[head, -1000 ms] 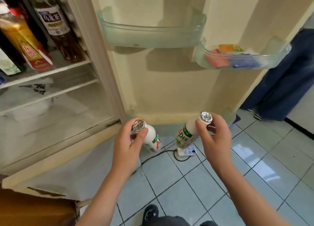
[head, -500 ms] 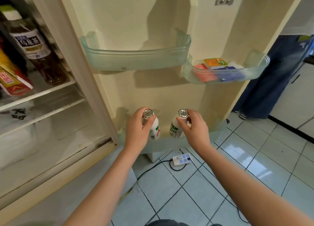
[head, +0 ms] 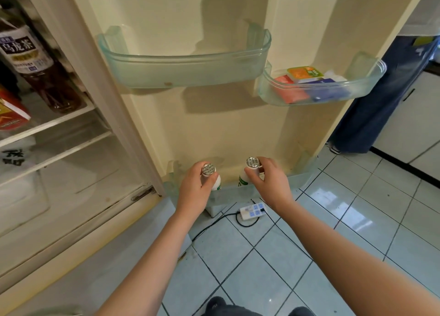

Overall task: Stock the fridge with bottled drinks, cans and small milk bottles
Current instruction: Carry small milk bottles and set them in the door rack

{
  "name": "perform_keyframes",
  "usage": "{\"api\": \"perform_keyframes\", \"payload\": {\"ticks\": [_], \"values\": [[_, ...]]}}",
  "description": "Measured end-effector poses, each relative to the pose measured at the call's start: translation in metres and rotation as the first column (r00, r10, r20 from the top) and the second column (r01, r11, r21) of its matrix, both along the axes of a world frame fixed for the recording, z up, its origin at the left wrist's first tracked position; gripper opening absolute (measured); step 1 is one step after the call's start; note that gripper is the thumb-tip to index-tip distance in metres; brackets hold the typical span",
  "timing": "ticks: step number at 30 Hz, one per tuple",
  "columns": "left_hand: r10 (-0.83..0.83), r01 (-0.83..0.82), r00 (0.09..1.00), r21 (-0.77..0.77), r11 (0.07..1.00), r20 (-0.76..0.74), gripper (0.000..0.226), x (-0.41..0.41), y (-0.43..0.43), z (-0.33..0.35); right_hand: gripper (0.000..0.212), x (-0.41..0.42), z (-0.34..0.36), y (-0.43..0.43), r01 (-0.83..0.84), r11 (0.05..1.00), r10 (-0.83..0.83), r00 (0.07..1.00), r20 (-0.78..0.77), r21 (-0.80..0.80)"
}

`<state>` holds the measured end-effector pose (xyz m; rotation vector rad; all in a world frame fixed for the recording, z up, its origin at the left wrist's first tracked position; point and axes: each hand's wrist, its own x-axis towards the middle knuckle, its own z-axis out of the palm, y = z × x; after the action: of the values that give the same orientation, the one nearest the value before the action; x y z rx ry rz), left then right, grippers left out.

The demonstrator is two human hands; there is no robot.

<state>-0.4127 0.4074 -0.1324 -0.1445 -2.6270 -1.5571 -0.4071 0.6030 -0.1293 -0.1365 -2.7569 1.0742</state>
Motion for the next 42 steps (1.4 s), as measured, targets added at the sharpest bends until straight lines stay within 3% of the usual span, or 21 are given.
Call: {"api": "perform_keyframes", "payload": {"ticks": [5,8,10,12,14,16,19,21,23,26,28,32,35,42], "values": [[-0.032,0.03,0.995,0.021,0.999,0.09,0.044,-0.002,0.0,-0.001,0.052,0.012,-0.002,0.002,0.031,0.999,-0.031,0.999,0.016,0.025],[0.022,-0.026,0.997,0.06,0.998,0.068,0.047,0.002,-0.002,0.001,0.052,0.03,-0.003,0.008,0.082,0.996,-0.081,0.996,-0.043,0.03],[0.124,-0.121,0.983,0.034,0.992,-0.133,0.04,0.009,-0.002,0.005,0.047,0.045,-0.004,0.015,0.128,0.991,-0.124,0.989,-0.08,0.037],[0.184,-0.192,0.893,0.021,0.981,-0.41,0.029,0.02,0.001,0.005,0.04,0.063,-0.009,0.026,0.173,0.984,-0.167,0.981,-0.098,0.049],[0.131,-0.176,0.799,-0.02,0.984,-0.587,0.021,0.032,0.006,-0.001,0.031,0.085,-0.015,0.036,0.212,0.976,-0.206,0.973,-0.104,0.049],[-0.005,-0.067,0.78,-0.091,0.994,-0.625,0.017,0.045,0.012,-0.014,0.025,0.111,-0.026,0.046,0.237,0.969,-0.232,0.97,-0.074,0.069],[-0.235,0.173,0.849,-0.172,0.97,-0.473,0.018,0.069,0.025,-0.048,0.021,0.157,-0.049,0.06,0.262,0.957,-0.269,0.962,0.041,0.126],[-0.358,0.321,0.904,-0.181,0.93,-0.235,0.022,0.085,0.033,-0.074,0.02,0.191,-0.069,0.068,0.303,0.942,-0.324,0.933,0.154,0.145],[-0.464,0.462,0.885,-0.223,0.859,0.047,0.022,0.097,0.042,-0.101,0.021,0.226,-0.089,0.073,0.364,0.919,-0.393,0.875,0.283,0.15],[-0.561,0.722,0.661,-0.22,0.656,0.498,0.028,0.112,0.063,-0.14,0.023,0.279,-0.119,0.079,0.487,0.861,-0.493,0.721,0.486,0.15],[-0.537,0.838,0.496,-0.215,0.501,0.682,0.031,0.123,0.077,-0.159,0.025,0.317,-0.137,0.08,0.566,0.807,-0.538,0.588,0.604,0.167],[-0.495,0.953,0.304,-0.254,0.166,0.814,0.034,0.149,0.11,-0.181,0.024,0.395,-0.167,0.076,0.704,0.687,-0.551,0.341,0.762,0.182],[-0.467,0.971,0.22,-0.24,0.016,0.856,0.032,0.173,0.145,-0.187,0.024,0.45,-0.179,0.073,0.777,0.602,-0.515,0.198,0.834,0.187],[-0.379,0.899,0.183,-0.311,-0.31,0.907,0.029,0.243,0.247,-0.2,0.028,0.574,-0.181,0.088,0.918,0.37,-0.436,0.039,0.899,0.14]]}}
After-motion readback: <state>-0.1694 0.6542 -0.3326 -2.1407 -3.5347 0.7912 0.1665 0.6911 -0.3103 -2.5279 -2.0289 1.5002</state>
